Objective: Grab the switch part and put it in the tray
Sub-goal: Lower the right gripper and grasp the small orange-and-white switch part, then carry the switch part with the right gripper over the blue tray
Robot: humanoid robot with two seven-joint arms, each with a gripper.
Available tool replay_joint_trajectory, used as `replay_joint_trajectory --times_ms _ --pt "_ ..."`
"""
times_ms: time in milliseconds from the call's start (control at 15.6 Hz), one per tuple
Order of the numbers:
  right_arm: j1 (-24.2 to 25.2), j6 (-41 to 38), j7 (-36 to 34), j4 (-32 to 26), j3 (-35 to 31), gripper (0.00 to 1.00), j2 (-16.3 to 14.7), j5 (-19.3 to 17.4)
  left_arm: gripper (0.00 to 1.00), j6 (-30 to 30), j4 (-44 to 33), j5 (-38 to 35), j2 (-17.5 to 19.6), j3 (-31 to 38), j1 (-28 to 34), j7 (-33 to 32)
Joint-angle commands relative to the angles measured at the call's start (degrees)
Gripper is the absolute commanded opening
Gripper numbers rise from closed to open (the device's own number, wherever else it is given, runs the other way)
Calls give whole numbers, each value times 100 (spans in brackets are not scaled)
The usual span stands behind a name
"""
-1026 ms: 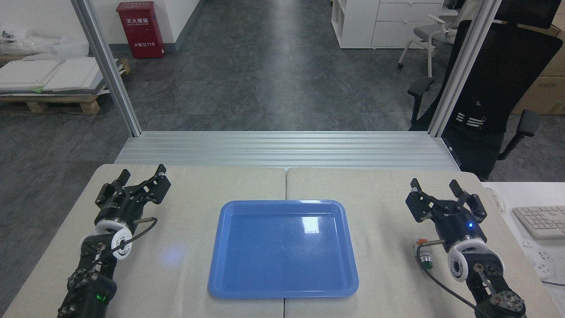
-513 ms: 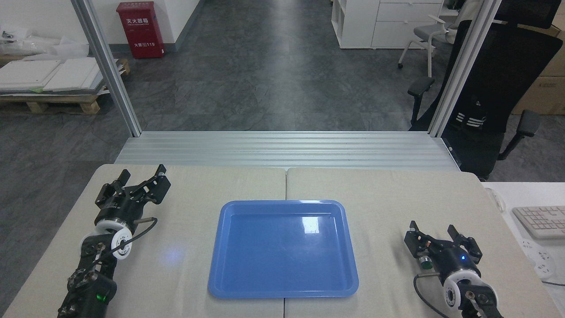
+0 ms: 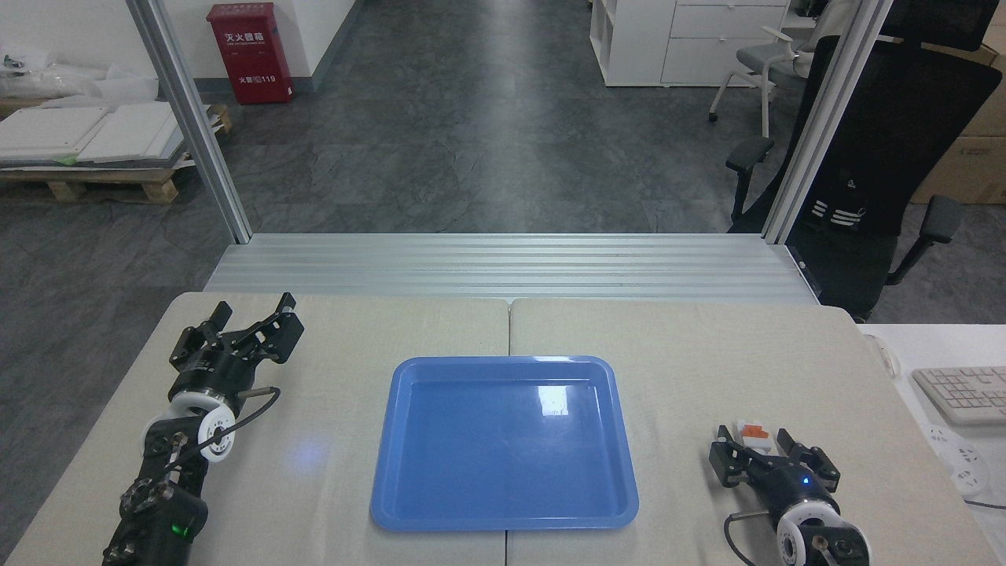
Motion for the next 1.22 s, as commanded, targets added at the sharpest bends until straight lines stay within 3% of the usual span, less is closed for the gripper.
replay_joint_trajectory --times_ms 0,256,385,513,641,833,1026,1154 --pt "-33 213 7 16 168 22 -6 21 100 -1 0 0 0 0 -3 4" --pt "-78 372 -1 -97 64 12 20 -23 100 -1 0 0 0 0 5 4" --pt "-235 355 -46 -727 -322 11 142 -84 100 -1 0 0 0 0 -3 4" --pt "-384 372 112 -1352 -281 11 511 3 100 -1 0 0 0 0 5 4" --pt "-805 809 612 -1487 559 11 993 458 100 -1 0 0 0 0 -3 4" --pt "-930 1312 1025 -1469 1677 12 1556 1038 100 -1 0 0 0 0 -3 4" --pt "-799 1313 1290 -1259 1977 13 2163 1558 100 -1 0 0 0 0 -3 4" --pt "-816 1322 1421 -882 2066 14 2208 1699 100 -1 0 0 0 0 -3 4"
